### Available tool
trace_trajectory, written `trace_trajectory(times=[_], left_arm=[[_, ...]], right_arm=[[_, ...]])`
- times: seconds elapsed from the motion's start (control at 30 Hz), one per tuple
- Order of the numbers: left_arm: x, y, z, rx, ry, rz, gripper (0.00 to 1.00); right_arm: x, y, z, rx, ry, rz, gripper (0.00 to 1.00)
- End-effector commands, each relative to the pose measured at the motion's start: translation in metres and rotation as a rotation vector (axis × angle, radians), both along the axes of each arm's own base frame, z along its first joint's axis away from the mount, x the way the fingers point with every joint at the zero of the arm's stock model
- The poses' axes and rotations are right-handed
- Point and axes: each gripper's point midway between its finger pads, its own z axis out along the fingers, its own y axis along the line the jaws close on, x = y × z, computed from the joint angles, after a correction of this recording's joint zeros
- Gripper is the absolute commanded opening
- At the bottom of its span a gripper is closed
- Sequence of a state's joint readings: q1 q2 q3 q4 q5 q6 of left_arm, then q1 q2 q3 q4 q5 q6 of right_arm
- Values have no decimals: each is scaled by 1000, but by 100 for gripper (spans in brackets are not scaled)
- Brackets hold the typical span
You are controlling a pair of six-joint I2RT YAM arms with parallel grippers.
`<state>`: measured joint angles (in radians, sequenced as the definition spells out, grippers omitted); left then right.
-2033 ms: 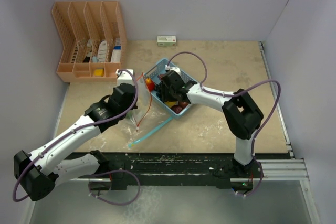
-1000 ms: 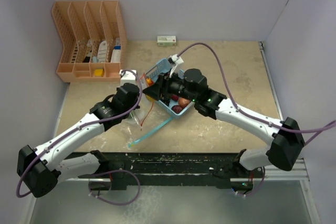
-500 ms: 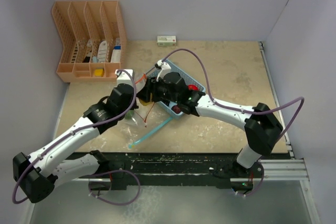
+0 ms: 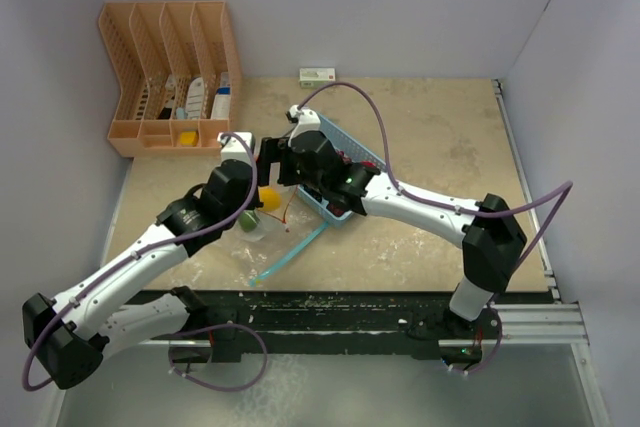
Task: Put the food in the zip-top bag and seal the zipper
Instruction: Place the fake fruit in the zipper food storage bag, then pick up the fake fruit from the bin.
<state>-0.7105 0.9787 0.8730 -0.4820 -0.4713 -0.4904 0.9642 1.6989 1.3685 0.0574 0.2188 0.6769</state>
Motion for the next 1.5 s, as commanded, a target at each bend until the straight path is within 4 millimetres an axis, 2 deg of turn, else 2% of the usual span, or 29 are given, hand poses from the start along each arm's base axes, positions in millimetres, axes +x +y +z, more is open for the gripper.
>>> trace_trajectory(times=[0.0,0.1,0.17,0.33,0.4,0.43,0.47,0.53,0.63,0.77,0.9,1.17,1.33,1.47], left_arm=[[8,-8,22,-66,-50,5,0],[8,-8,21,-62,-49,7,0],[8,-6,21,-53,-49,12,0],[10,-2,21,-35,-57,23,0],[11,-3,22,-37,-60,21,0],[11,-4,23,-41,-61,17,0],[11,-4,24,-44,-63,15,0],[10,-6,26,-51,-65,8,0],[9,-6,33,-64,-76,1,0],[6,-4,38,-74,-87,1,0],[3,-2,39,-82,-92,1,0],[-1,0,44,-94,-106,-7,0],[-1,1,44,-95,-115,-9,0],[-3,0,45,-103,-116,-13,0]], right_arm=[[-1,-10,22,-4,-50,-17,100],[-8,-18,29,-7,-59,-8,100],[-18,-30,44,10,-81,-16,100],[-36,-81,56,-1,-96,-99,97],[-46,-98,50,-23,-73,-109,96],[-44,-107,49,-41,-70,-135,96],[-39,-118,45,-70,-60,-170,96],[-26,-142,25,-154,2,-227,96],[-3,-162,-6,-229,101,-225,96],[19,-182,-45,-420,174,-265,97],[34,-193,-64,-538,204,-322,99],[60,-213,-96,-623,258,-432,99],[76,-212,-108,-646,260,-455,100],[84,-215,-130,-702,289,-482,99]])
